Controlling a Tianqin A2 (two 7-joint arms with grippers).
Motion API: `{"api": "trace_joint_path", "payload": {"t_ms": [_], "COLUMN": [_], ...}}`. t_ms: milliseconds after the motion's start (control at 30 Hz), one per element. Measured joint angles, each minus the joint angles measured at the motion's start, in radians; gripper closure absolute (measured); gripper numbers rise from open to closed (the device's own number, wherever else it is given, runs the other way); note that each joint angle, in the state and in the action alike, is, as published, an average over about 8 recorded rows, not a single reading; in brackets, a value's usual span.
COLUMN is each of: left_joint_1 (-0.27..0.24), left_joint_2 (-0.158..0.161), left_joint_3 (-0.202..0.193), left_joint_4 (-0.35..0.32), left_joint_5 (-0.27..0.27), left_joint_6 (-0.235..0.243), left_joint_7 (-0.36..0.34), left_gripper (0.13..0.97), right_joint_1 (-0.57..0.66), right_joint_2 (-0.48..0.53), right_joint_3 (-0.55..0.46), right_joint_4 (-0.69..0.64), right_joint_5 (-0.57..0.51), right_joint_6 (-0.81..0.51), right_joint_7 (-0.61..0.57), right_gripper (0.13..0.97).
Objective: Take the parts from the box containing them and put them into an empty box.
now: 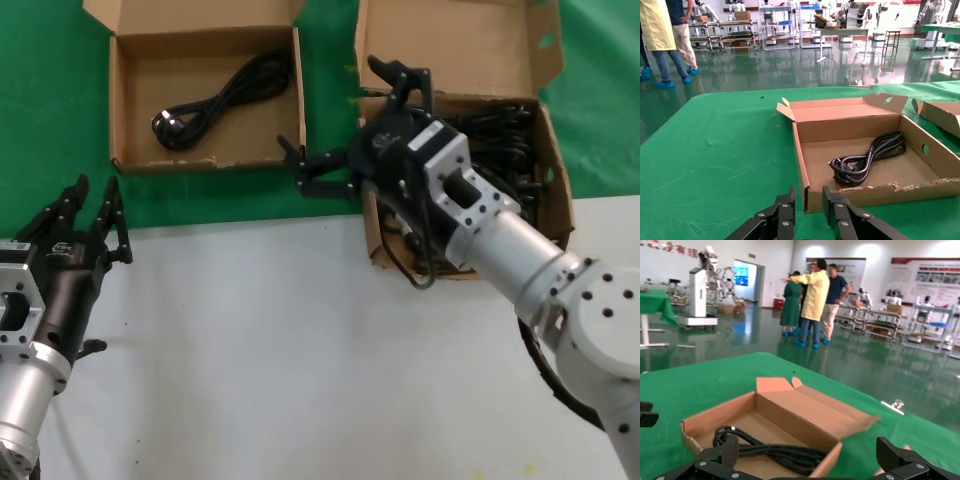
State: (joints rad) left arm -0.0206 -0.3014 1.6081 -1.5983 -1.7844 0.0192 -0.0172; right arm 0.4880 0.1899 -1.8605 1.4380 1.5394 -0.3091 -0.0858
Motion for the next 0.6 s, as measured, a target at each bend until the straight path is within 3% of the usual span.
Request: {"api": "trace_joint_path", "payload": {"t_ms": [333, 467, 600], "left_joint_1": [0.003, 0.004, 0.006], "left_joint_2": [0.0, 0.0, 0.0], "left_joint_3": [-0.001, -0.002, -0.002], "left_joint_4": [0.0, 0.0, 0.0], "left_joint_5": [-0.002, -0.003, -0.004], "left_joint_6": [-0.003, -0.004, -0.005], "left_joint_7": [0.003, 0.004, 0.005], "left_gripper": [0.732, 0.732, 0.632], "right_joint_1": [-0.073, -0.102, -0.131], "right_joint_2": [0.016, 0.023, 0.03], "right_joint_3": [0.039, 0.054, 0.07], "right_joint_4": [0.024, 0.034, 0.044], "right_joint_5": [0.039, 0.054, 0.07], "right_joint_6": [0.046, 0.064, 0.083], "right_joint_7": [0.013, 0.018, 0.023], "right_gripper": [0.129, 0.129, 0.129]}}
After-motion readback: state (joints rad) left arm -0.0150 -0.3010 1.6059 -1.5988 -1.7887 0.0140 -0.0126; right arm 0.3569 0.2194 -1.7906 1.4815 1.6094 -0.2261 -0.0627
